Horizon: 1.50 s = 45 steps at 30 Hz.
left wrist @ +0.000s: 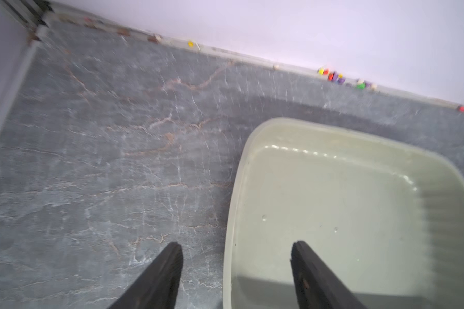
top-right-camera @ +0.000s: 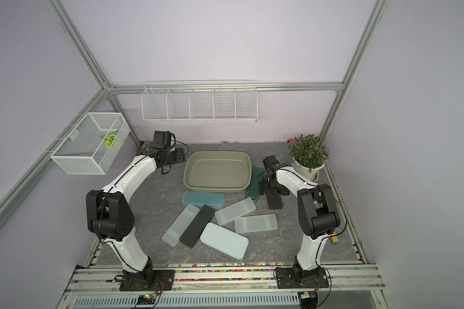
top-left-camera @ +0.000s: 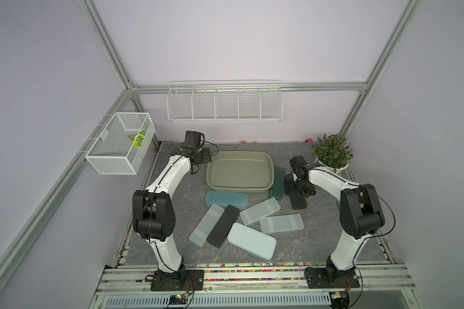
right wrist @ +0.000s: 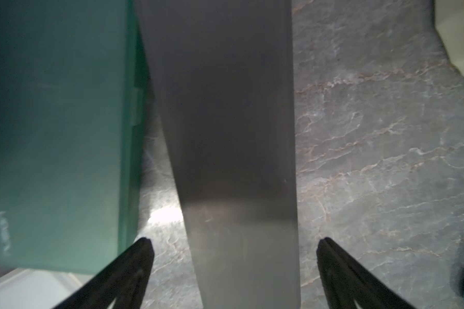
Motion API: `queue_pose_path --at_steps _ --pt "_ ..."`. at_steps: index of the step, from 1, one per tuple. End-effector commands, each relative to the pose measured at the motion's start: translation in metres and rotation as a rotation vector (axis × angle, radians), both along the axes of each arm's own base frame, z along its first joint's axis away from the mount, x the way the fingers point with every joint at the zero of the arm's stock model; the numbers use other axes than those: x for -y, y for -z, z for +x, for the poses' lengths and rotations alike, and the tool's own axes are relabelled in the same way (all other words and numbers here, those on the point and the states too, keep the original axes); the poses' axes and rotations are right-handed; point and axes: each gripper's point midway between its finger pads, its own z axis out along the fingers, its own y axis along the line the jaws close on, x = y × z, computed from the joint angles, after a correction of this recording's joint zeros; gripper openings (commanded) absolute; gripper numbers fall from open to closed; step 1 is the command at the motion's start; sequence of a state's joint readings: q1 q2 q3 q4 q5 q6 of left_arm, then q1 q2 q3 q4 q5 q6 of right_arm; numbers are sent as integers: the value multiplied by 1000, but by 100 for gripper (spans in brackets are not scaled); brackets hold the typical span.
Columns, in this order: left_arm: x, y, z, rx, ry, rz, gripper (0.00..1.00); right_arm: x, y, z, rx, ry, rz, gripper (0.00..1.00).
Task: Put the pencil case into the storage box
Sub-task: Move the storage box to the center of the board, then pick up the pencil case from the center of the board.
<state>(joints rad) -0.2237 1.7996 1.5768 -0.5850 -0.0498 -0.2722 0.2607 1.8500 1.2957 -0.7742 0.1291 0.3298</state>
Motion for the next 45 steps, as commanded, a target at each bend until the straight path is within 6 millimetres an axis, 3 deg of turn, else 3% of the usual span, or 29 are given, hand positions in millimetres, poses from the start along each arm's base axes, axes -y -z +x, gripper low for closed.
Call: queue_pose_path --at_steps 1,8,10,14,16,20,23,28,33,39,45 --pt "-11 -15 -7 1 -50 16 69 7 12 -1 -55 2 -1 99" --pt "-16 -23 -19 1 -56 27 59 8 30 0 -101 30 34 93" --pt "-18 -24 -20 3 -58 34 57 7 32 0 -108 34 42 86" --pt "-21 -28 -22 9 -58 50 55 11 27 -5 -110 52 23 59" --pt "-22 -30 -24 13 -59 55 54 20 12 -7 -85 75 -15 53" --pt "-31 -34 -27 20 -89 68 54 33 -44 -8 34 126 -53 49" --pt "-39 -36 -30 26 -129 81 54 24 -83 -8 100 121 -16 48" --pt "-49 -40 -36 35 -203 81 54 -38 -122 3 167 19 156 47" --pt "-51 -36 -43 22 -242 50 54 -104 -137 30 193 -45 257 47" --pt "-51 -32 -54 9 -252 23 55 -163 -127 69 184 -95 334 47" --pt "-54 -27 -69 -4 -262 15 55 -186 -94 96 131 -74 361 48"
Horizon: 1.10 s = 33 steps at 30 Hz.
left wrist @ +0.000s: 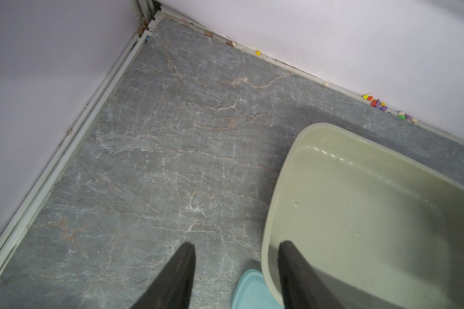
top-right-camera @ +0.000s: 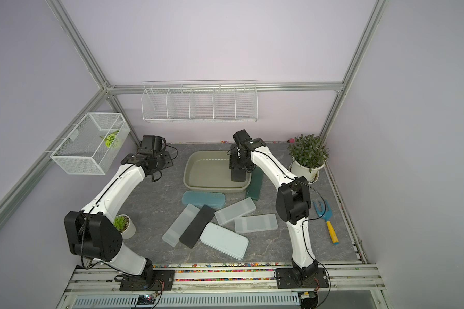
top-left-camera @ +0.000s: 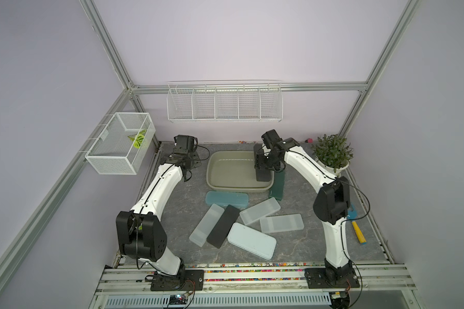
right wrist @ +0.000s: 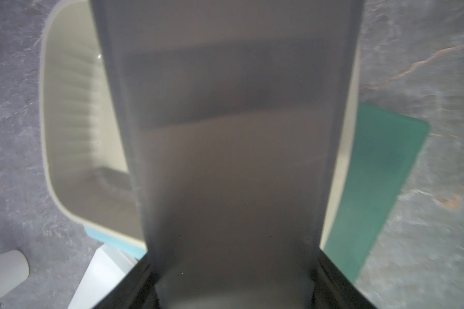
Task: Put the pencil case into the storage box
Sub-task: Pick up the pencil case from the center of the board, then place the pencil case at the storage box.
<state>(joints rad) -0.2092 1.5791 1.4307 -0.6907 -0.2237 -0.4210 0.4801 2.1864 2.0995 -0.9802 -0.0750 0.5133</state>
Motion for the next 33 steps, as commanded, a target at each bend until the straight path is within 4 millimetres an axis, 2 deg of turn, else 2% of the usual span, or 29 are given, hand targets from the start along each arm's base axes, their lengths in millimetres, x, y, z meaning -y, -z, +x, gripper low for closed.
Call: queue_pose_path --at_steps 1,6,10,17,21,23,26,29,33 --pt "-5 -3 -13 0 -22 -12 55 -10 6 7 -35 22 36 48" --pt "-8 1 -22 -16 -24 -2 55 -20 39 17 -88 32 15 49" --pt "-8 2 -26 -22 -21 -3 55 -20 61 22 -119 49 -19 50" --pt "-10 6 -30 -36 -22 8 57 -5 93 23 -151 80 -126 53" --pt "-9 11 -30 -53 -19 5 61 2 105 21 -167 86 -169 64" --pt "-8 14 -32 -67 -17 0 63 3 106 20 -172 83 -173 68" --pt "-7 21 -36 -92 -11 -7 65 3 96 21 -157 73 -165 78" --pt "-5 32 -46 -133 -6 -16 67 1 77 22 -123 54 -147 88" --pt "3 47 -64 -198 29 -13 68 0 43 19 -80 32 -118 92"
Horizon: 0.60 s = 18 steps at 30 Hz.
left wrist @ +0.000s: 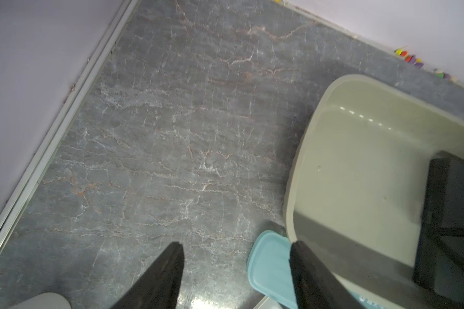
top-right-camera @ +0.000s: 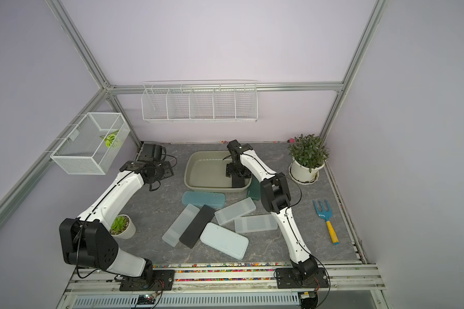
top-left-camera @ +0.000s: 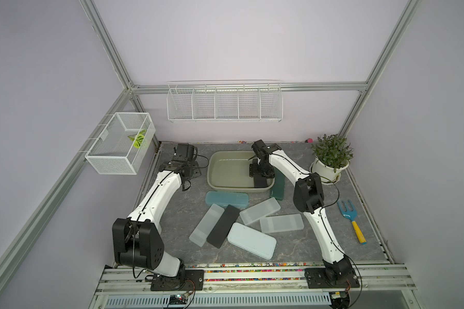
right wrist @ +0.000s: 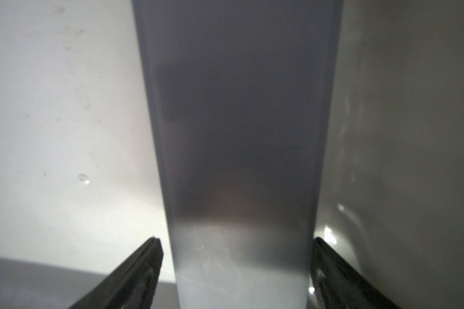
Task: Put the pencil case into the storage box
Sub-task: Place the pencil case at the storage box.
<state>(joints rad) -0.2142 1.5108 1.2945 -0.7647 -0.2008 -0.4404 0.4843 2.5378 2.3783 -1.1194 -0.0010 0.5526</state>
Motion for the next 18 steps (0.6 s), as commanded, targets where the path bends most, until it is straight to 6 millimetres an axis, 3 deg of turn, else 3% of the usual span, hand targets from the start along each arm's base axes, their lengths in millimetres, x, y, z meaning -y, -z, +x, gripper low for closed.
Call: queue_pose_path --at_steps 1,6,9,13,18 --pt "11 12 -25 -76 42 -18 68 1 -67 -4 88 -30 35 92" --pt "45 37 -64 -204 171 -57 68 12 -118 -24 161 -41 69 93" --pt "65 55 -91 -279 242 -70 66 25 -136 -45 176 -39 77 93" --pt "82 80 -119 -375 312 -81 70 41 -147 -74 182 -33 87 93" --pt "92 102 -135 -439 368 -51 77 60 -140 -108 160 -21 71 93"
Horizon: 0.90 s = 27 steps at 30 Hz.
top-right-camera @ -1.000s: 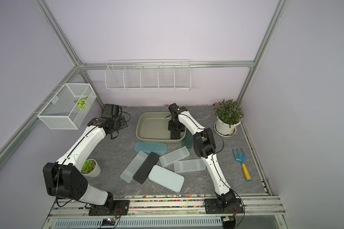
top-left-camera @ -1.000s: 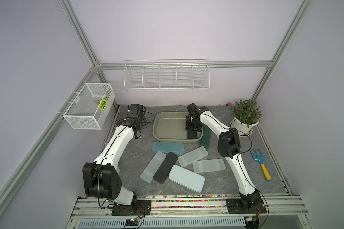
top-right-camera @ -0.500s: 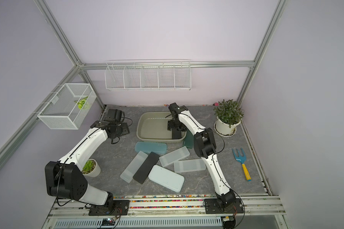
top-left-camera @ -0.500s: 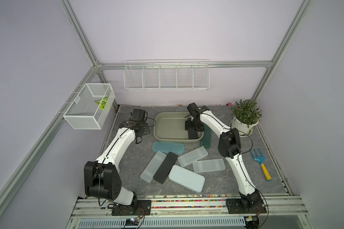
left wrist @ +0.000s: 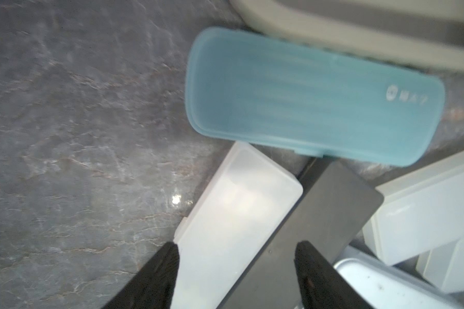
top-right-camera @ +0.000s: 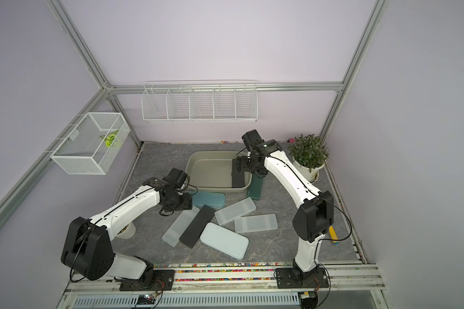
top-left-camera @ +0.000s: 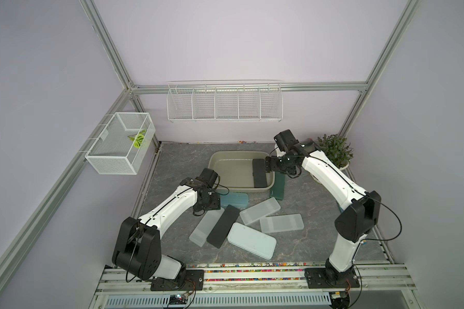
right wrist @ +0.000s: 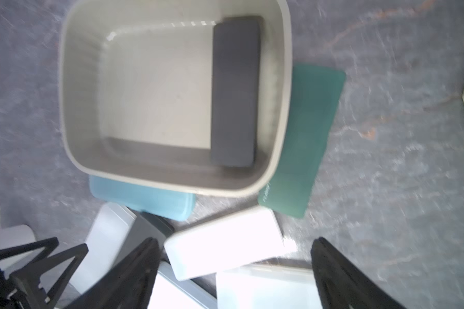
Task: Put the pencil case into the storage box
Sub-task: Place the pencil case at the storage box, then pick up the pencil case from the center of the board.
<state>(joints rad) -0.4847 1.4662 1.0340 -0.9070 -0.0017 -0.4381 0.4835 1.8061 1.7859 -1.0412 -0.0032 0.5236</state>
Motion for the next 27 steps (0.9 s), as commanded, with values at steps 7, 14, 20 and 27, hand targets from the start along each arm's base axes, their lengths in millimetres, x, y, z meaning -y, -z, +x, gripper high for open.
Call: queue_pose_path --at_steps 7,14,20,27 --pt "4 24 -6 -63 75 43 92 27 34 -42 -71 42 -32 93" --pt "0 38 -3 -87 108 94 97 33 46 -56 -97 58 -34 93" --pt "-2 50 -4 -123 124 118 97 36 52 -60 -106 65 -41 93" --pt "-7 66 -13 -182 88 147 94 38 59 -64 -123 64 -52 93"
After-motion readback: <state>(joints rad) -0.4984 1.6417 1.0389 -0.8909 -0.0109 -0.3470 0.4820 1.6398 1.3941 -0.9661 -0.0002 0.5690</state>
